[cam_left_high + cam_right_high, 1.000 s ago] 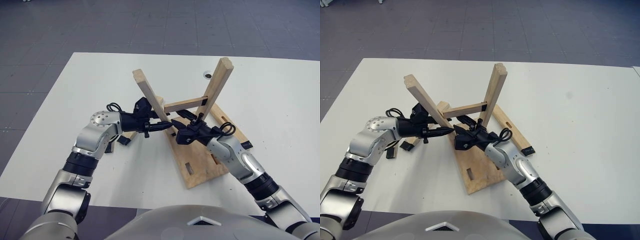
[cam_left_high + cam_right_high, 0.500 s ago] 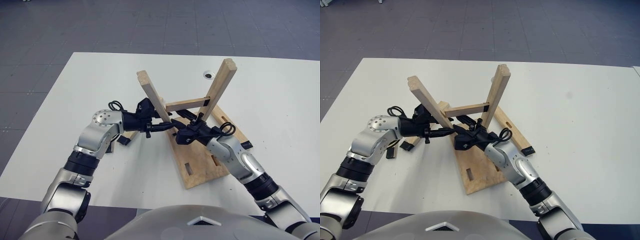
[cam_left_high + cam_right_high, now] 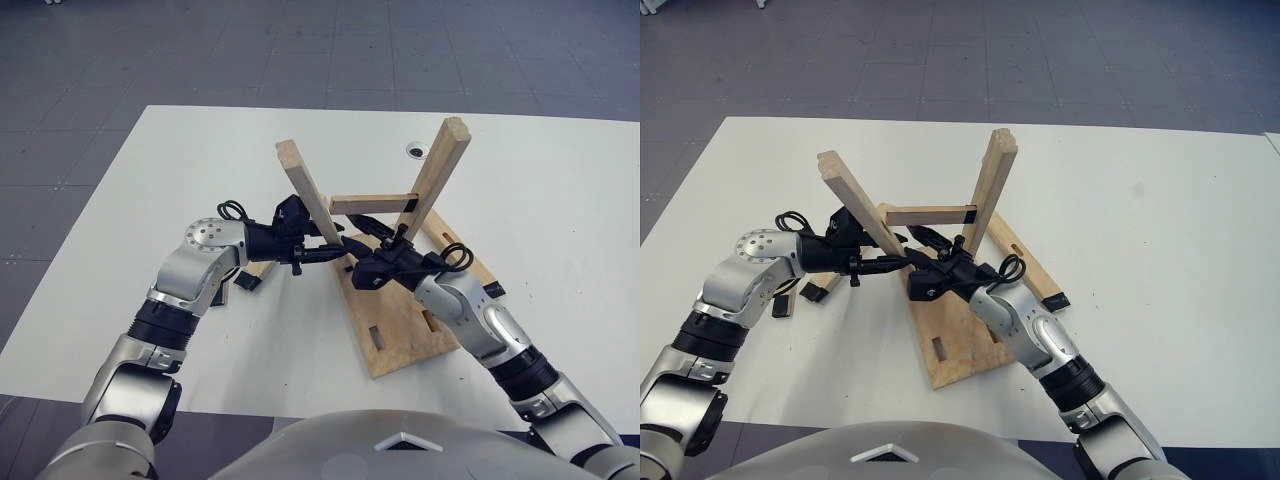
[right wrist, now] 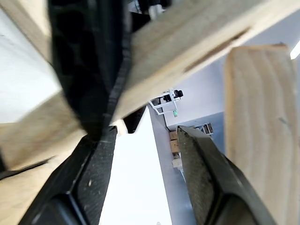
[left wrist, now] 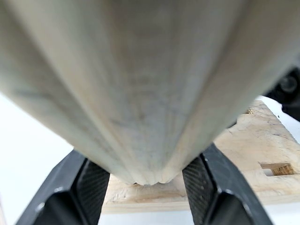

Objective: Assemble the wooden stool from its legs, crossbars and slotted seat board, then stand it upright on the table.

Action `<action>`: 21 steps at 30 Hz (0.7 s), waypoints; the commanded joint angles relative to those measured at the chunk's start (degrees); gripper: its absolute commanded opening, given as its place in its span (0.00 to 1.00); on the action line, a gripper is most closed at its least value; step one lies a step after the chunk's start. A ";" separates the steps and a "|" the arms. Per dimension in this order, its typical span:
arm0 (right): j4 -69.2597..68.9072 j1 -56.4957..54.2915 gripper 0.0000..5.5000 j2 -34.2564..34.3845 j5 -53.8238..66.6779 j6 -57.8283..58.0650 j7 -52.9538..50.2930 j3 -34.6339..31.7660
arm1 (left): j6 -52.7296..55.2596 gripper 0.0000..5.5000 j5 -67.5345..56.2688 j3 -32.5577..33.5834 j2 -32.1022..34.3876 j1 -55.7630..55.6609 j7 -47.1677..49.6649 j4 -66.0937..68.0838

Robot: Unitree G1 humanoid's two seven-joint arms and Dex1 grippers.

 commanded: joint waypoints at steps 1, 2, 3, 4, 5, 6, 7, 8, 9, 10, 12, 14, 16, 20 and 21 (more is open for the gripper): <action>1.03 0.76 0.43 -1.06 0.66 -0.66 2.98 0.98 | 6.46 0.37 4.45 -3.81 1.05 3.81 -1.03 3.94; 1.14 1.06 0.43 -1.30 0.63 -0.47 3.65 1.09 | 7.14 0.37 3.95 -3.57 0.89 3.62 -1.00 3.89; 1.36 1.42 0.43 -1.43 1.10 0.14 4.88 1.15 | 7.50 0.37 3.65 -3.41 0.78 3.46 -1.00 3.80; 1.34 1.72 0.43 -1.88 1.53 0.60 6.50 1.28 | 7.86 0.37 3.35 -3.21 0.63 3.41 -0.97 3.66; 0.48 2.26 0.43 -2.37 2.51 1.31 8.35 1.04 | 7.93 0.37 3.38 -3.23 0.70 3.56 -0.98 3.33; -0.63 2.79 0.43 -2.98 3.55 1.75 10.09 0.81 | 8.00 0.37 3.46 -3.29 0.74 3.64 -0.96 3.10; -2.75 3.63 0.43 -3.17 5.66 3.24 12.04 -0.29 | 8.00 0.37 3.58 -3.42 0.86 3.83 -0.93 2.76; -5.60 4.55 0.43 -3.60 8.56 4.85 14.57 -1.56 | 8.02 0.37 3.62 -3.46 0.95 4.04 -0.87 2.40; -9.11 5.29 0.43 -4.35 11.56 6.77 17.23 -3.24 | 7.84 0.37 3.82 -3.56 1.14 4.40 -0.77 1.95; -12.27 5.97 0.43 -4.92 14.24 8.94 19.68 -4.78 | 7.58 0.37 4.08 -3.72 1.33 4.74 -0.73 1.63; -18.27 6.56 0.43 -5.49 18.90 15.25 23.82 -8.22 | 6.79 0.37 4.62 -3.71 1.55 5.43 -0.27 0.93; -23.27 6.32 0.43 -5.87 23.30 21.92 27.49 -11.33 | 6.52 0.37 4.94 -3.60 1.54 5.67 0.26 0.39; -29.04 5.84 0.43 -5.88 30.01 31.42 31.34 -14.81 | 6.22 0.37 5.31 -3.58 1.52 5.54 0.55 0.39; -38.62 2.84 0.43 -7.18 43.78 47.89 36.82 -21.36 | 3.94 0.37 7.89 -3.76 2.12 5.00 1.73 0.74; -39.83 1.32 0.43 -7.04 46.84 51.10 37.16 -22.91 | 3.19 0.37 8.92 -3.97 2.43 4.82 2.10 0.89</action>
